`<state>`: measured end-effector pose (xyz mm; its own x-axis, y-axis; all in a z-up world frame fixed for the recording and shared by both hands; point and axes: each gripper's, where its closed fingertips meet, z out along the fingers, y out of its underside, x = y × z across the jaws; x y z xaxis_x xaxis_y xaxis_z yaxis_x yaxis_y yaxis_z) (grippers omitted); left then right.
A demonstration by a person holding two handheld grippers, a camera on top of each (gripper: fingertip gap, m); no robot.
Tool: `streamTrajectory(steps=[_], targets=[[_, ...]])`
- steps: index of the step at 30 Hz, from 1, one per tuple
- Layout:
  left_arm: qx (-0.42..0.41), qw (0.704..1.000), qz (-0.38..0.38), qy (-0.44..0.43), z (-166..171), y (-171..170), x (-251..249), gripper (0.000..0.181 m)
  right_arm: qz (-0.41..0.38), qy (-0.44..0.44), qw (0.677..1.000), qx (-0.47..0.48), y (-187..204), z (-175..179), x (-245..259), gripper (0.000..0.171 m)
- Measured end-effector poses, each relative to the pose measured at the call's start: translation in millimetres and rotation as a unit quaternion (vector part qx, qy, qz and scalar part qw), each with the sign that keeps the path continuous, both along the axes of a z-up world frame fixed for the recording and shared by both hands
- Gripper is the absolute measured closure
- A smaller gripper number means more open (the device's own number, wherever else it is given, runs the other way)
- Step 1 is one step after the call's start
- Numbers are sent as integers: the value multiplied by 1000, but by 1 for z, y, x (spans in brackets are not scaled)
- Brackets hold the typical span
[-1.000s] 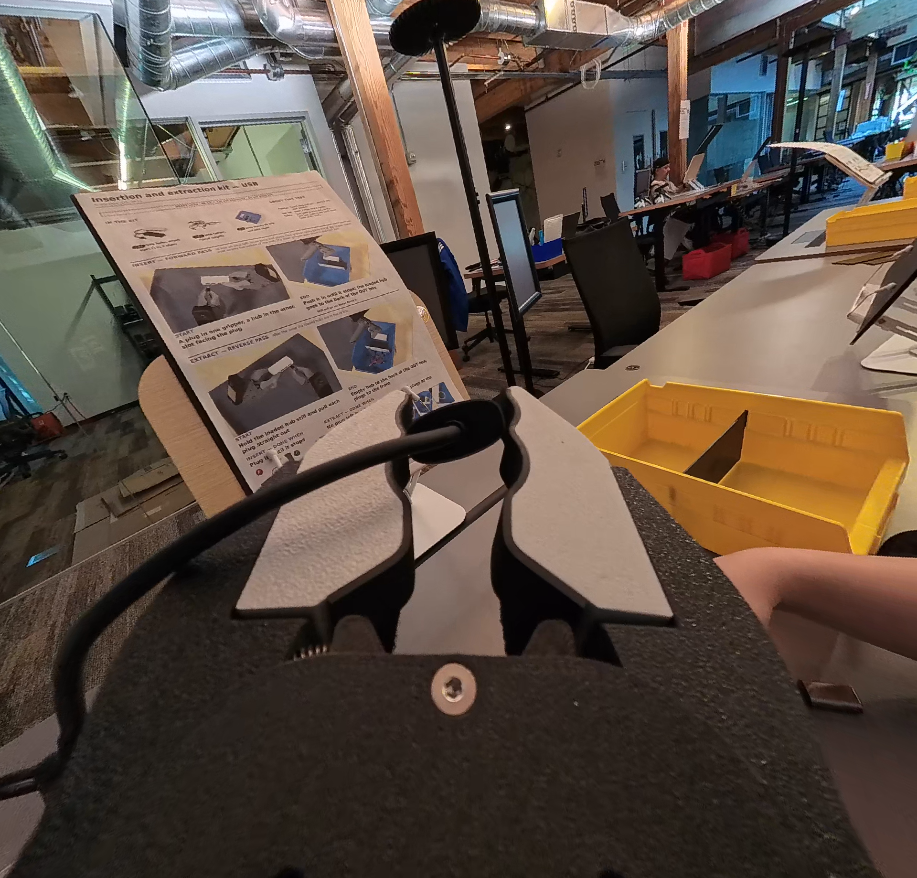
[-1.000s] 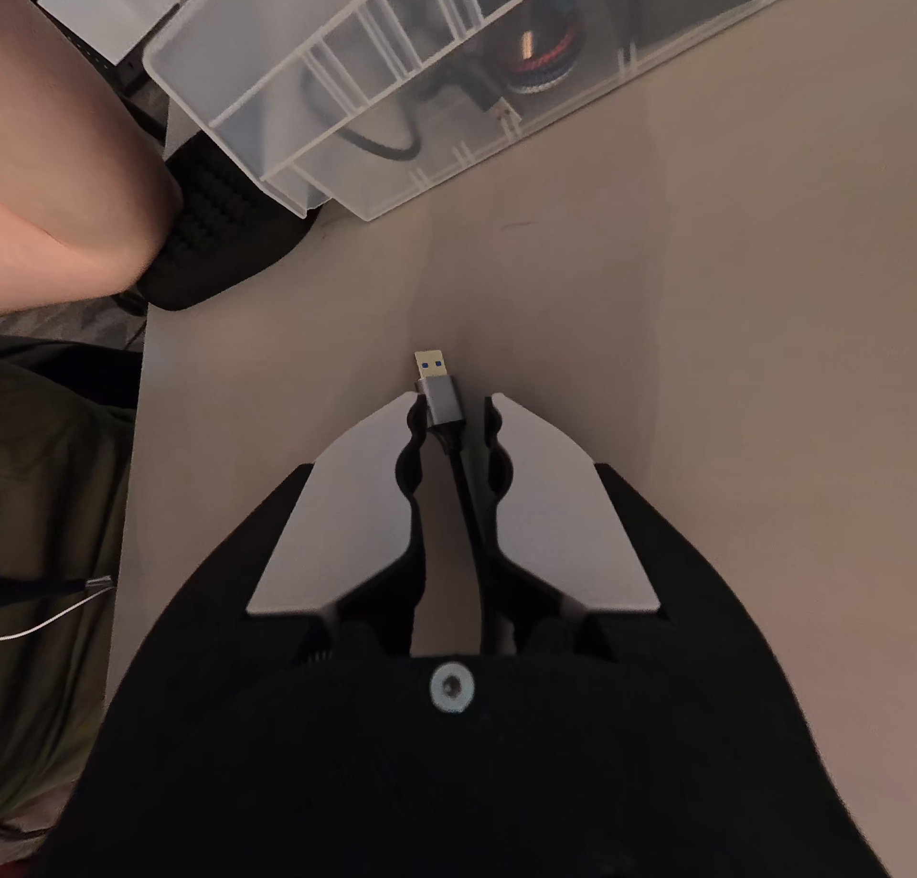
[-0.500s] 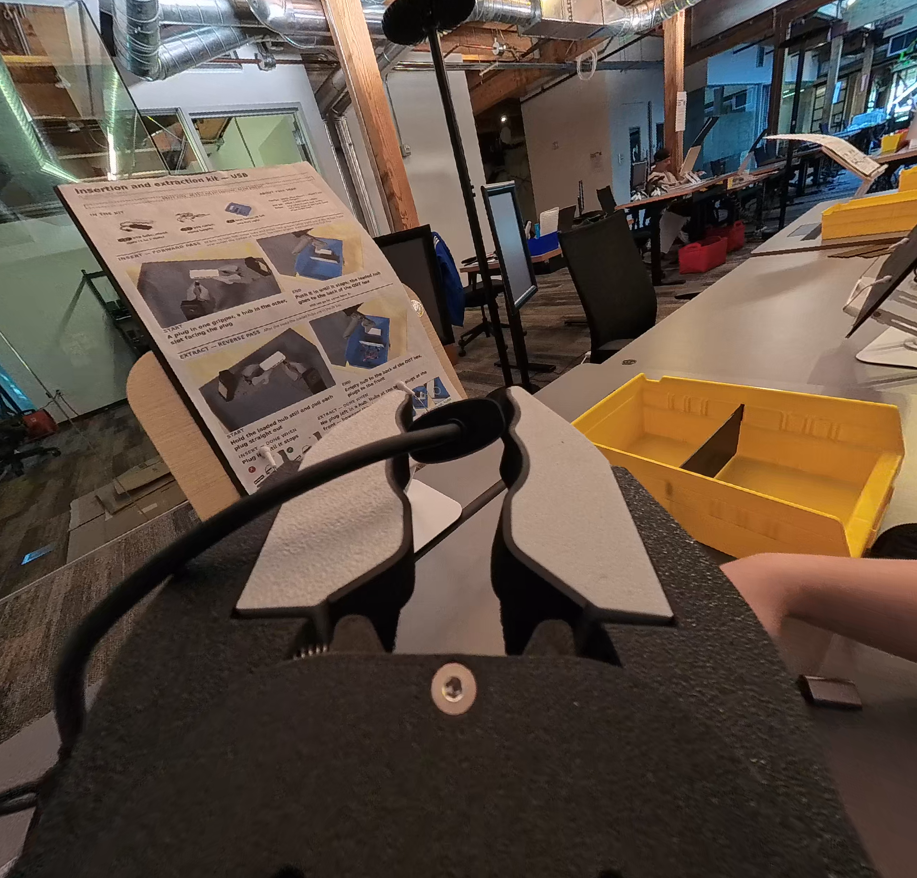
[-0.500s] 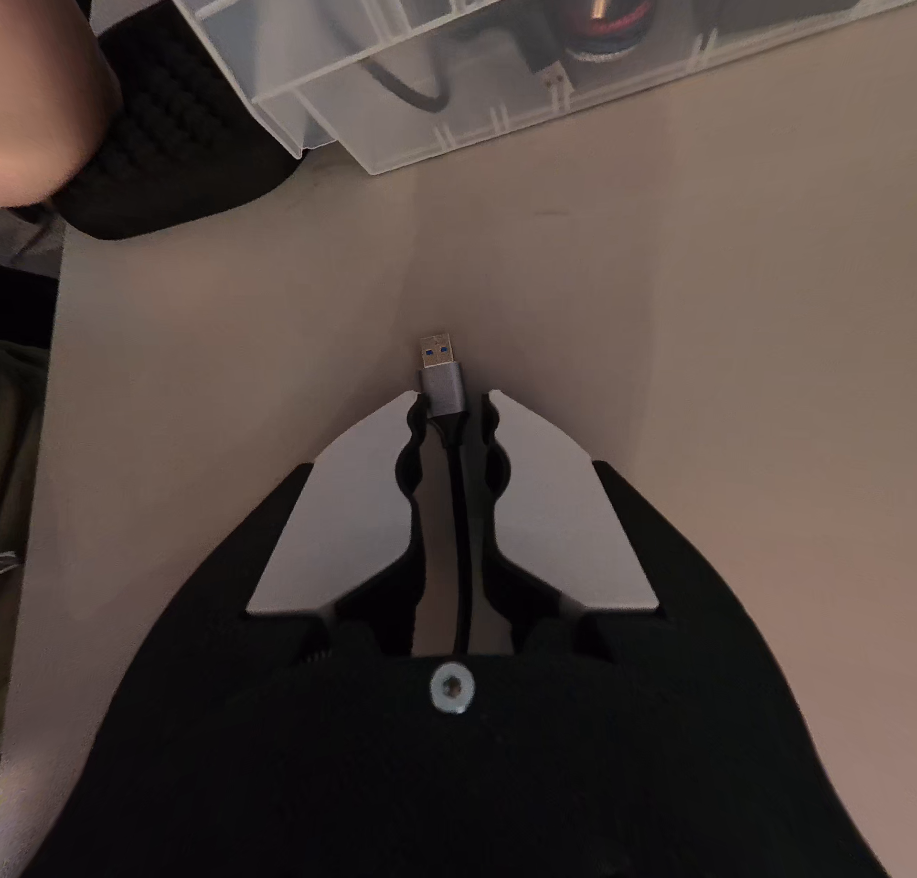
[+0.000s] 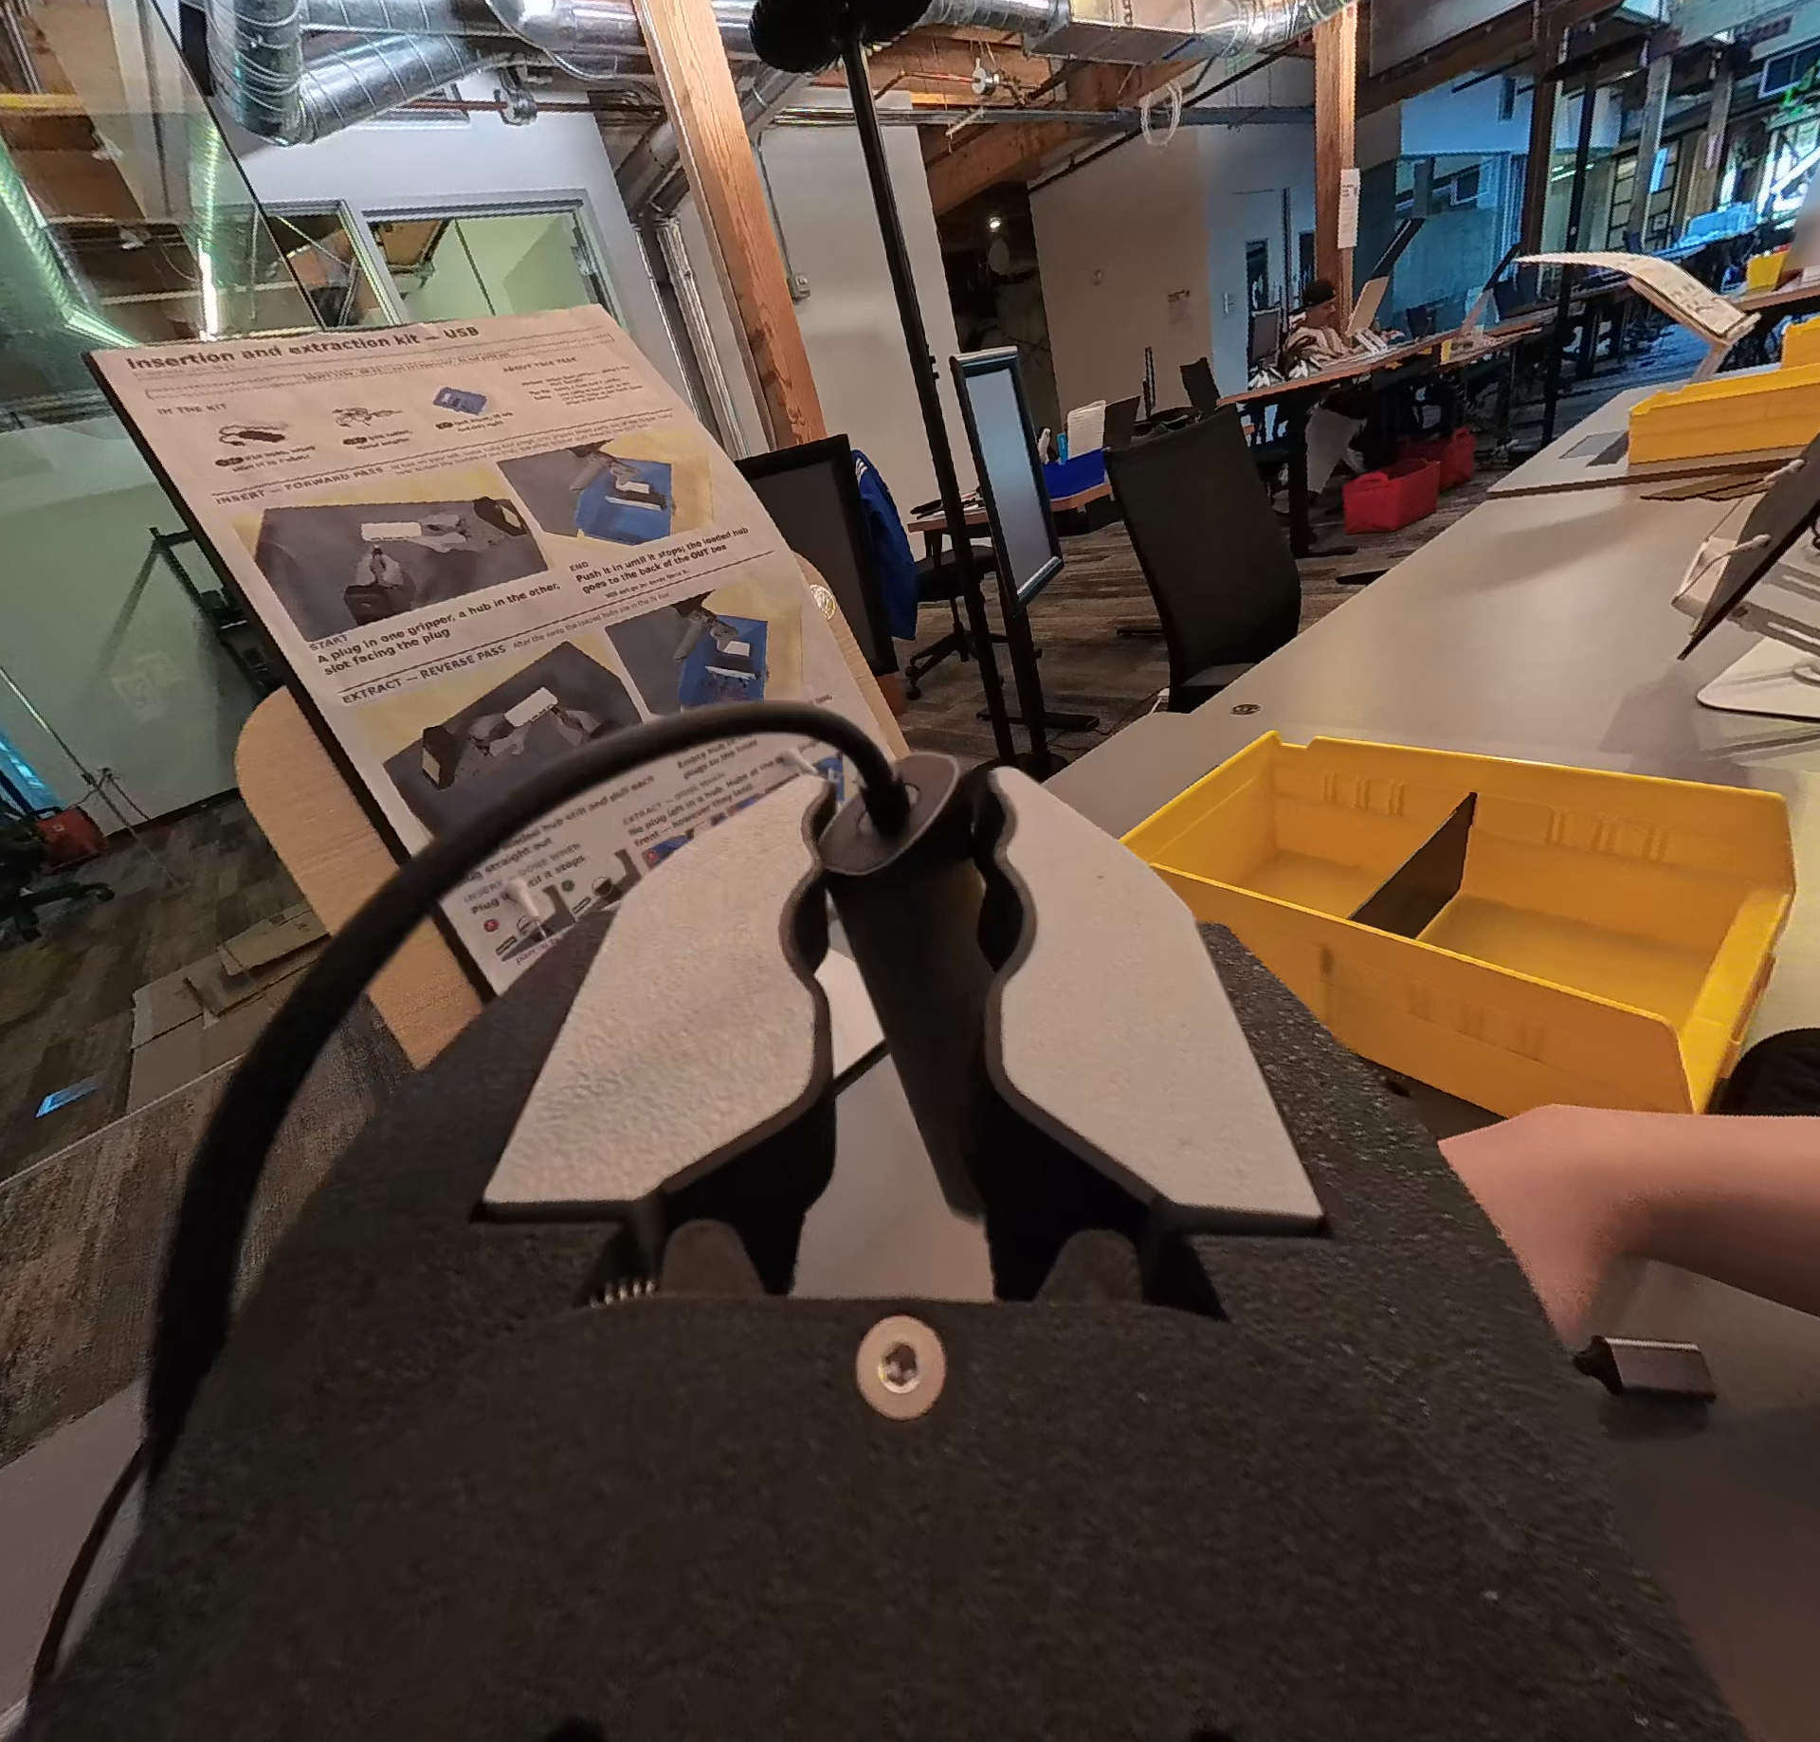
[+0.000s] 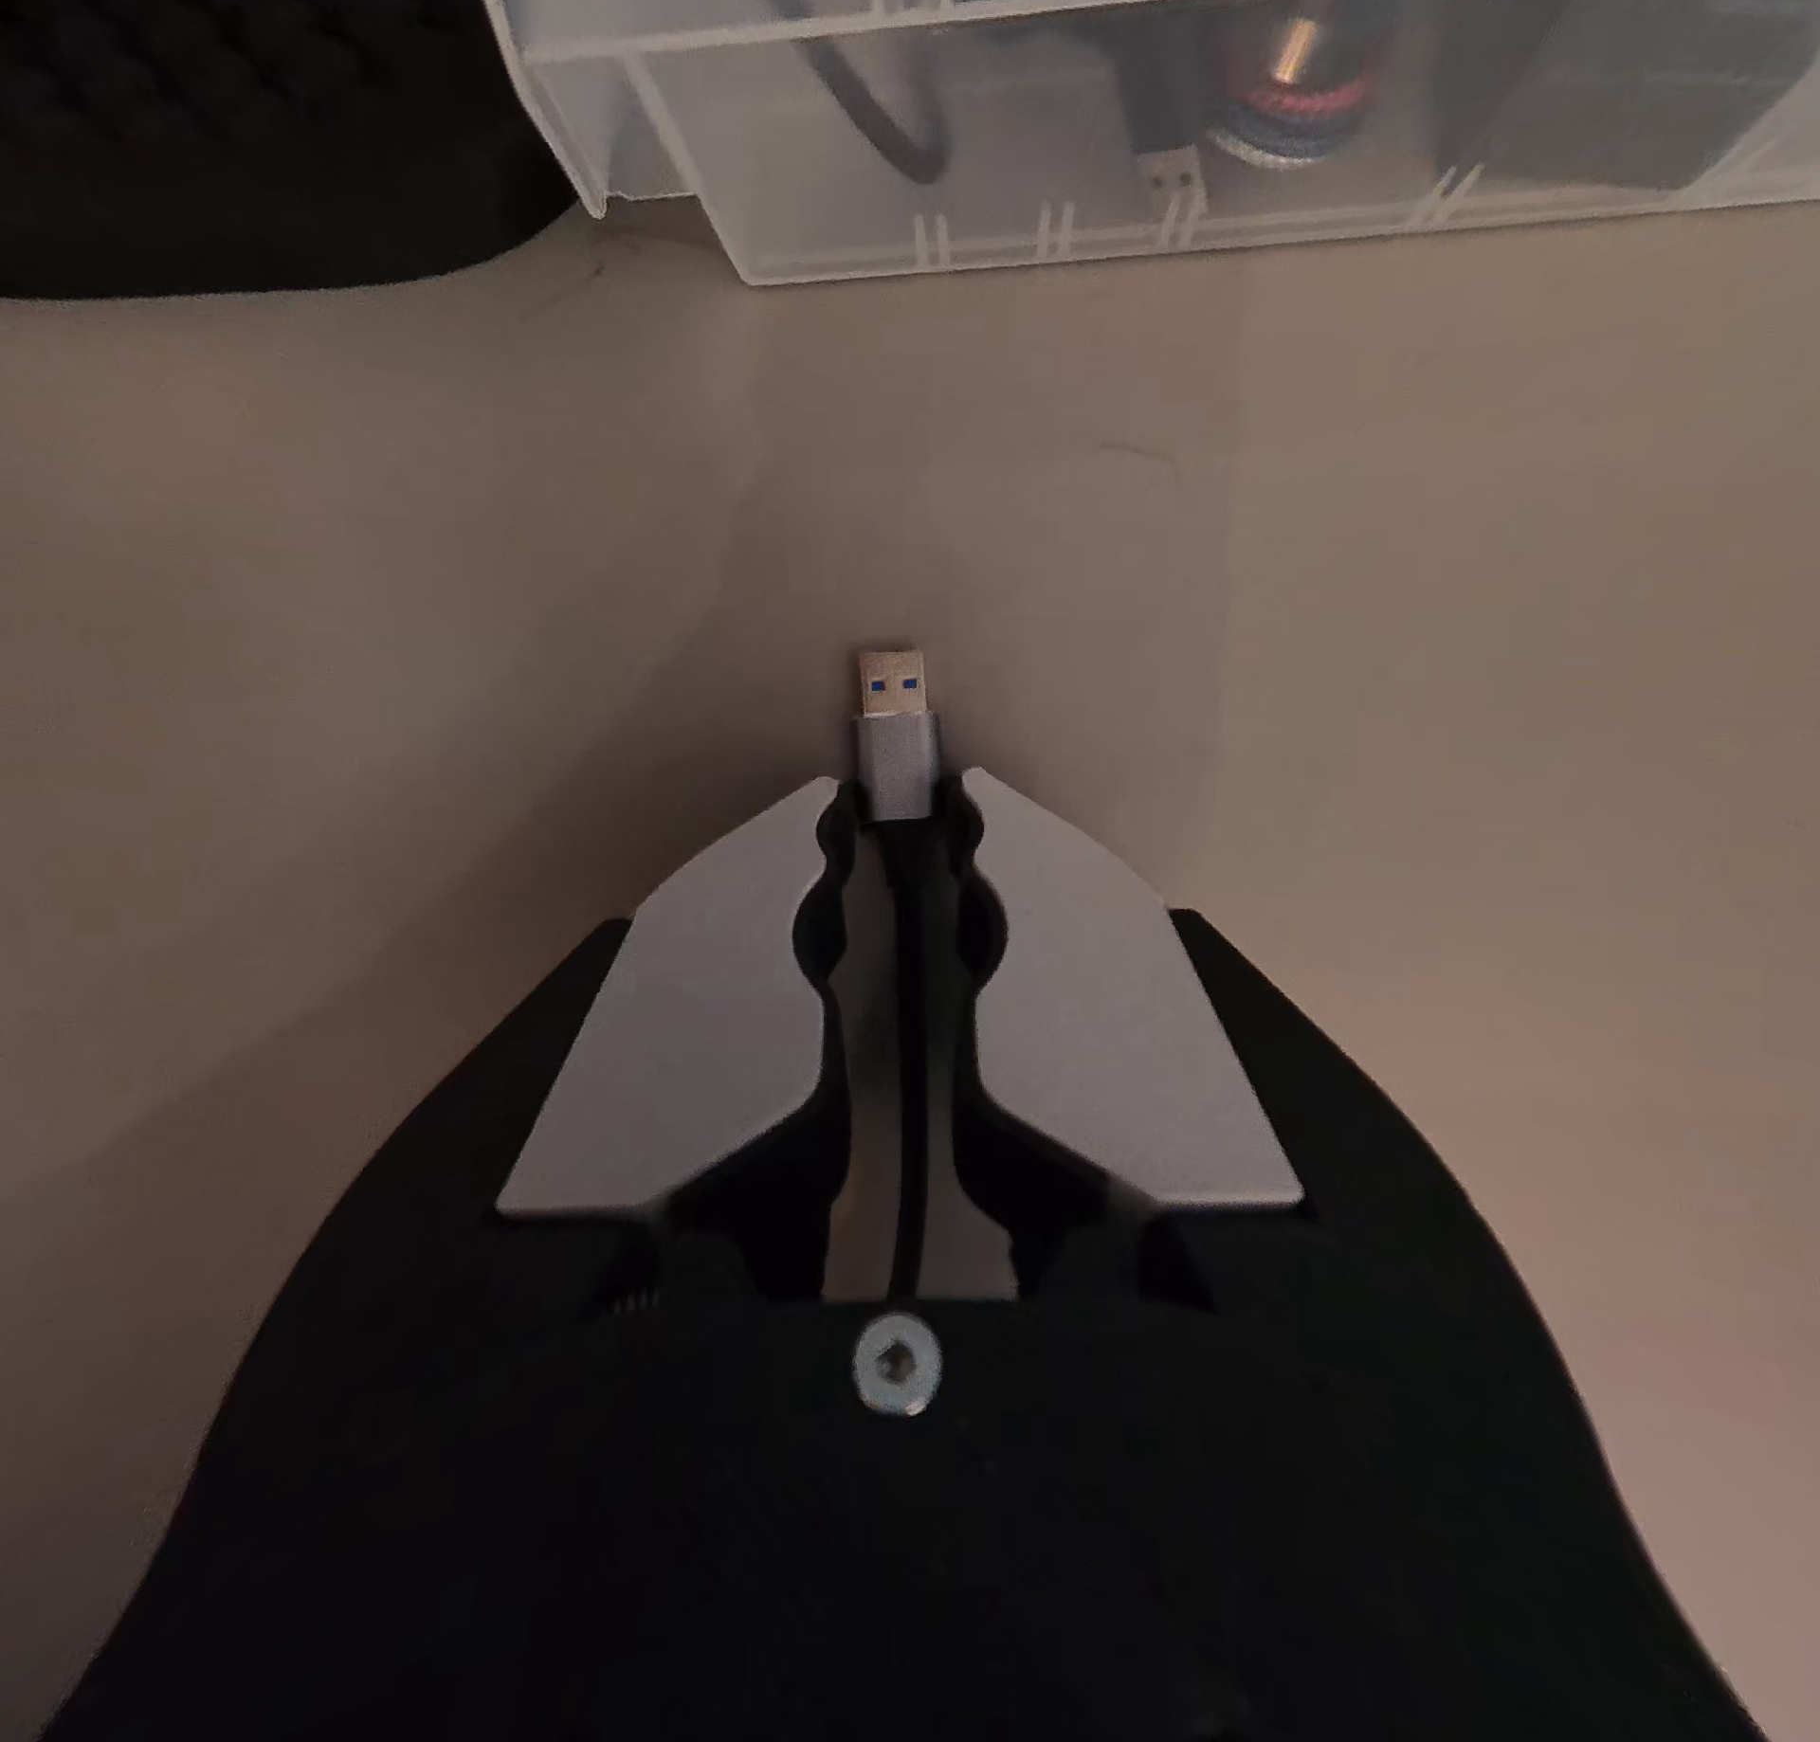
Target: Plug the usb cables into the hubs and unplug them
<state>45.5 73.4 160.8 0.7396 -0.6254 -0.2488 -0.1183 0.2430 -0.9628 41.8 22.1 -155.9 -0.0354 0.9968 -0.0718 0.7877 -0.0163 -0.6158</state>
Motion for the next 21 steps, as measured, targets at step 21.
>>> streamTrajectory(steps=[21], targets=[[-73,992,-106,-16,-17,-6,23,164,15,8,998,52,-2,1,4,152]])
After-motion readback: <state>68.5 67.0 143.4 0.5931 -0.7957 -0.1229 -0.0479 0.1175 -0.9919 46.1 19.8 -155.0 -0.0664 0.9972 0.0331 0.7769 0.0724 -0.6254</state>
